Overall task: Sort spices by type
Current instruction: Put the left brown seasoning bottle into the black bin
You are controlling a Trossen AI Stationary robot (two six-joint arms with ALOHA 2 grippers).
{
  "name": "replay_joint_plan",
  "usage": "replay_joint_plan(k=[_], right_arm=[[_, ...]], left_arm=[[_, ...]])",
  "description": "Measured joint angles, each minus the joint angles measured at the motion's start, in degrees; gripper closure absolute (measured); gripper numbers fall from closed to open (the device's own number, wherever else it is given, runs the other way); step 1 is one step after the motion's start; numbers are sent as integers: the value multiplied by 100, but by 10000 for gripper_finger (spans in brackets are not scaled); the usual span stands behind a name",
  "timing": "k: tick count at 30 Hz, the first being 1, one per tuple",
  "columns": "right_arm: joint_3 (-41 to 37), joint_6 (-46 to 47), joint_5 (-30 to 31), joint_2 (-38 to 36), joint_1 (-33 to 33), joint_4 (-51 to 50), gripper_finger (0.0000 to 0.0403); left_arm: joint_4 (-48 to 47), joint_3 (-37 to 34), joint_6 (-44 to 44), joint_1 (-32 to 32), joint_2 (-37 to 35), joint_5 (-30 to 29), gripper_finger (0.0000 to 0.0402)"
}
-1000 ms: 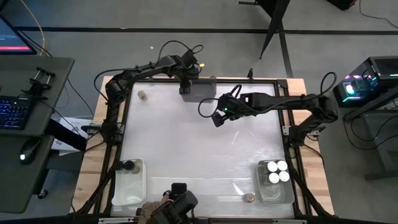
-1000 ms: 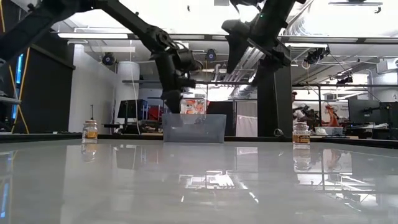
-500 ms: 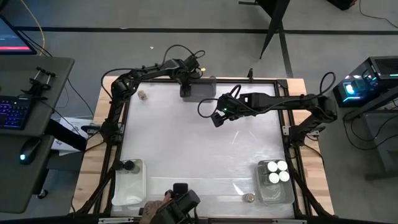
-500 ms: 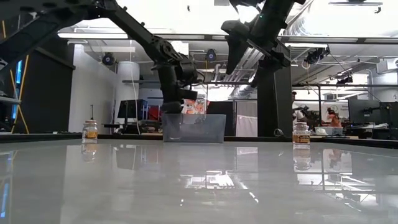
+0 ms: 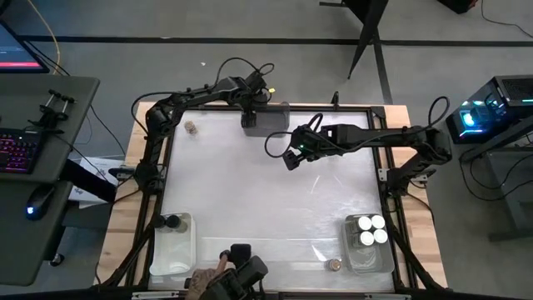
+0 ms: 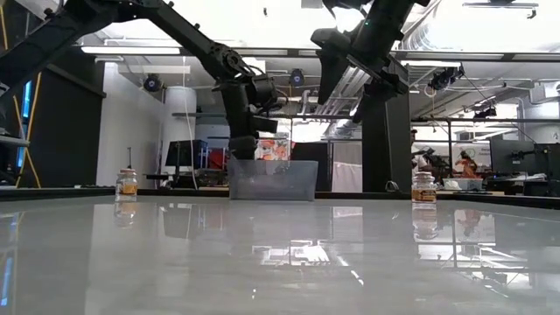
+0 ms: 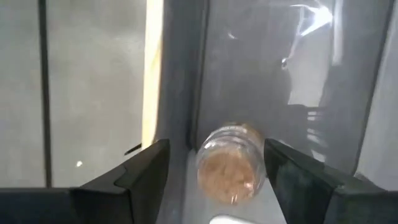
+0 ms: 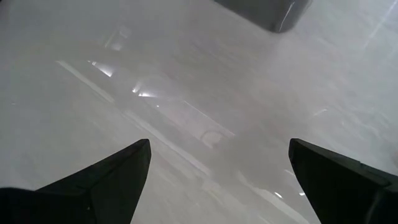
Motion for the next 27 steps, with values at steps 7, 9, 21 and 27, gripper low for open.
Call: replay_joint_plan(k=[7, 9, 21, 27], right_arm=[[0, -130, 9, 0, 0, 82, 25], [0, -149, 9, 0, 0, 107, 25], [0, -500, -14, 0, -22, 239, 25], [0, -643, -22, 0, -27, 293, 25]], left_arm=[[-204, 322, 75, -52, -323, -266, 138], [-321, 486, -101, -67, -492, -265, 138], [-1471, -1212, -3260, 393, -2366, -247, 137], [-1219, -3264, -3994, 804, -3437, -322, 137]])
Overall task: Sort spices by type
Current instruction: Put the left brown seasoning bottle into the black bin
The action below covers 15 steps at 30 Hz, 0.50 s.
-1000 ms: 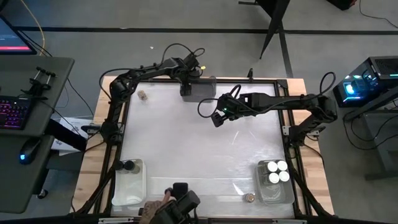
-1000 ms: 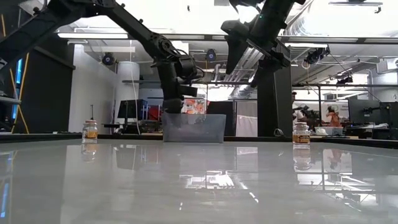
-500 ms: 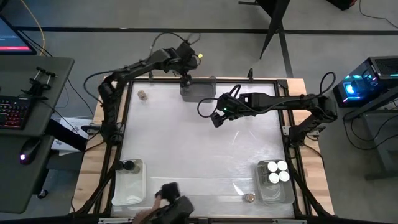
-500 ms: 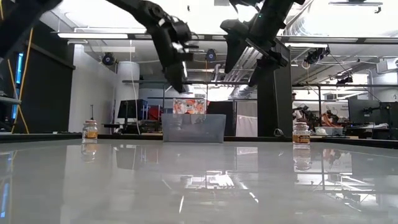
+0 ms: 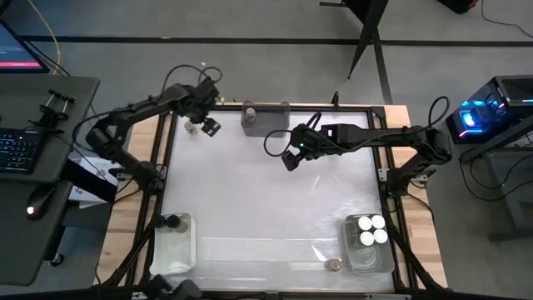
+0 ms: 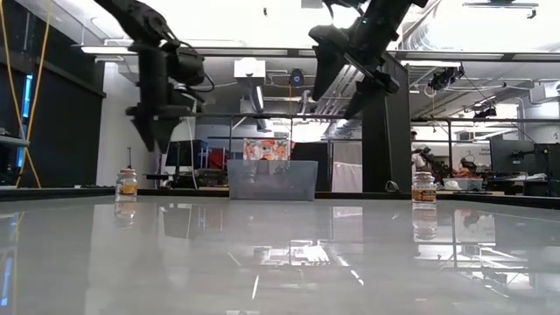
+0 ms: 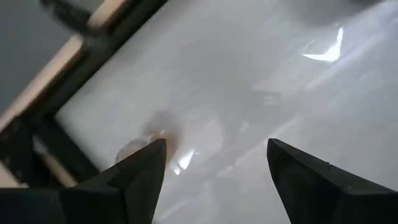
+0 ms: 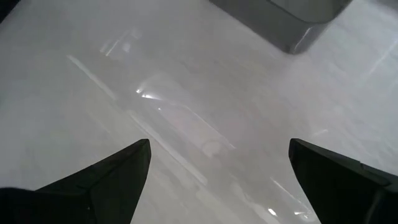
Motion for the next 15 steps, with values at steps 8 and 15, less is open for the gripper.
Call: replay_joint_plan(k=[8, 15], right_arm=[[0, -65, -212, 0, -152, 179, 25], [0, -65, -236, 0, -150, 287, 25]], left_arm=[[2, -163, -318, 432, -44, -833, 138], [-52, -168, -494, 897, 392, -405, 138]])
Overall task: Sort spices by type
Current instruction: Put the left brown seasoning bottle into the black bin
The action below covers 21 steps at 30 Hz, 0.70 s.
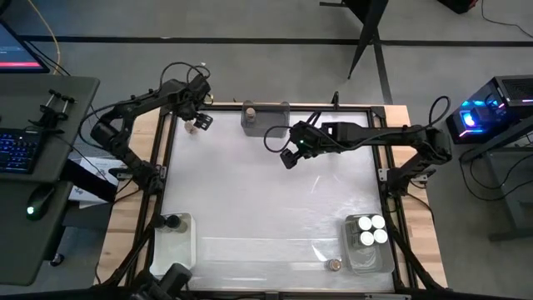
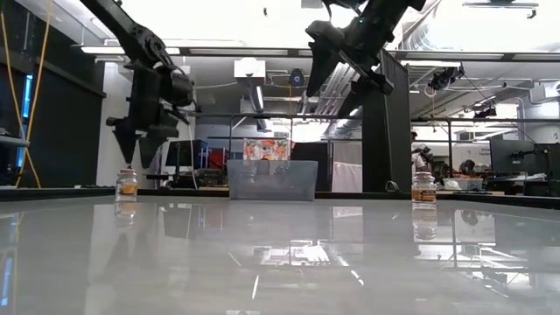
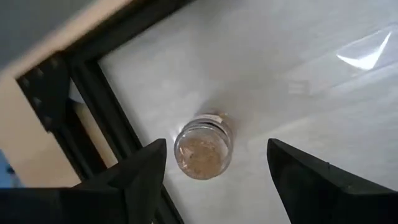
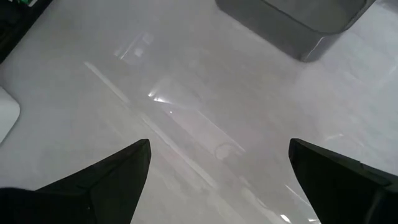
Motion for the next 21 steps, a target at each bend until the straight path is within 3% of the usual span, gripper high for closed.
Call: replay_joint_plan(k=[7, 21], right_arm=[[0, 0, 2, 0, 7, 8, 25], [0, -107, 5, 0, 9, 24, 25]], left_arm=[[-333, -41, -416, 183, 300, -183, 138], [411, -601, -487, 382, 467, 575, 138]])
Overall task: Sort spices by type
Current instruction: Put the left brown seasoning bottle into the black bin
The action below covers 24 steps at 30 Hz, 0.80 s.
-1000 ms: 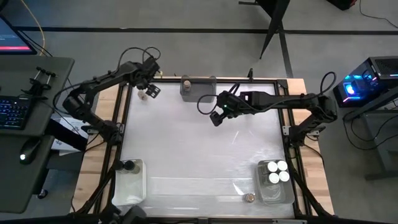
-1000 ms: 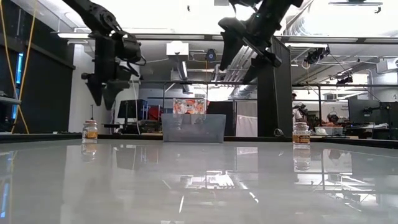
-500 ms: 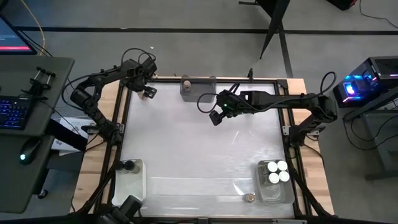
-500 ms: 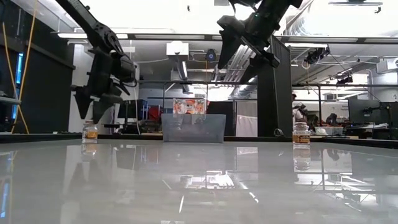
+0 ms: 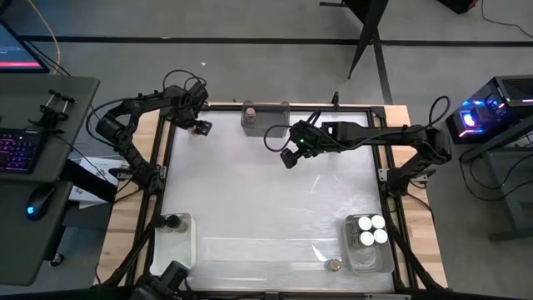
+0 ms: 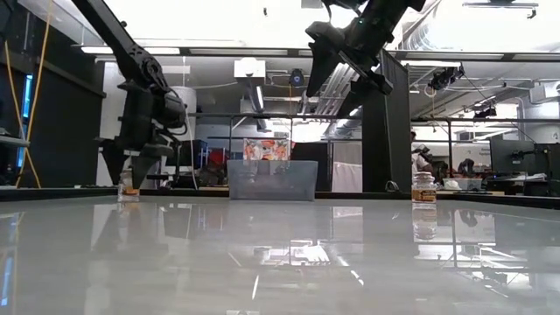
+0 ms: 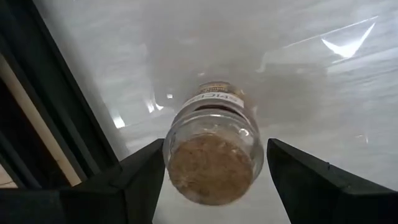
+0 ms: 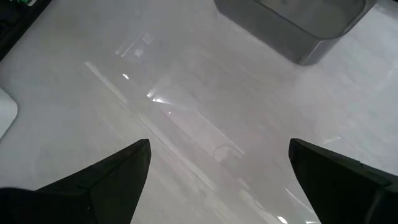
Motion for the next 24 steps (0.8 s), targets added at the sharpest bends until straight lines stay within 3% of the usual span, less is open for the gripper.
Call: replay_joint_plan(k=[8, 17, 20, 24], right_arm=[[0, 0, 0, 0, 0, 1, 25], [0, 0, 1, 0, 0, 0, 25], [0, -121, 1, -1, 4, -1, 25], [0, -428, 139, -119, 154, -54, 25]], left_arm=[[323, 11, -96, -9, 25, 32, 150], [57, 14, 101, -9, 17, 65, 230], [62, 15, 59, -25, -81, 428, 264], [128, 185, 160, -230, -473, 826, 264]])
